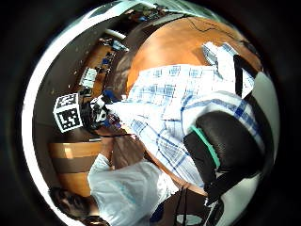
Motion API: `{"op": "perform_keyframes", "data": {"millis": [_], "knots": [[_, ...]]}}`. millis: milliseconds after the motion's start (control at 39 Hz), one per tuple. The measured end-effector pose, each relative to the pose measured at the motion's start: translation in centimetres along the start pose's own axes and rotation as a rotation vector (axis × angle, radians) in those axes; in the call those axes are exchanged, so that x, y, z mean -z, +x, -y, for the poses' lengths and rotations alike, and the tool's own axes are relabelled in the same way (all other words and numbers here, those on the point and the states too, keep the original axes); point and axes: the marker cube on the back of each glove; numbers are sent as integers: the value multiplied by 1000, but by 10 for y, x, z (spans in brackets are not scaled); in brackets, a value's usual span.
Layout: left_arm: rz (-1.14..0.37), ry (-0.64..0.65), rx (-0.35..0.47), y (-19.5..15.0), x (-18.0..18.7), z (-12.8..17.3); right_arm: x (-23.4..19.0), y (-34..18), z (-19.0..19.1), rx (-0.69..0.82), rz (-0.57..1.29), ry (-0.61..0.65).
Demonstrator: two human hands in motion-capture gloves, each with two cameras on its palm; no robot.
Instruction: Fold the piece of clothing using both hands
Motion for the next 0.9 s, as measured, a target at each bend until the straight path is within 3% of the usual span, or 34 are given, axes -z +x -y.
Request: {"op": "perform_keyframes", "data": {"millis": [256,359,461,538,615,744,820,897], "knots": [[-32,-178,45,-17,-49,76,-12,20,90,-108,-125,-49],[-19,-207,50,-17,-70,91,-27,28,110,-135,-227,-95],[5,-211,52,-13,-77,94,-31,19,99,-161,-271,-193],[21,-169,81,-14,-78,95,-29,22,97,-194,-248,-133],[62,-65,133,-20,-79,94,-29,42,100,-228,-166,46],[131,110,197,-23,-61,70,-3,57,42,-367,-88,357],[117,148,205,-19,-55,50,-7,63,2,-502,-62,420],[30,142,198,-4,-54,28,-25,57,-46,-639,-6,398]]}}
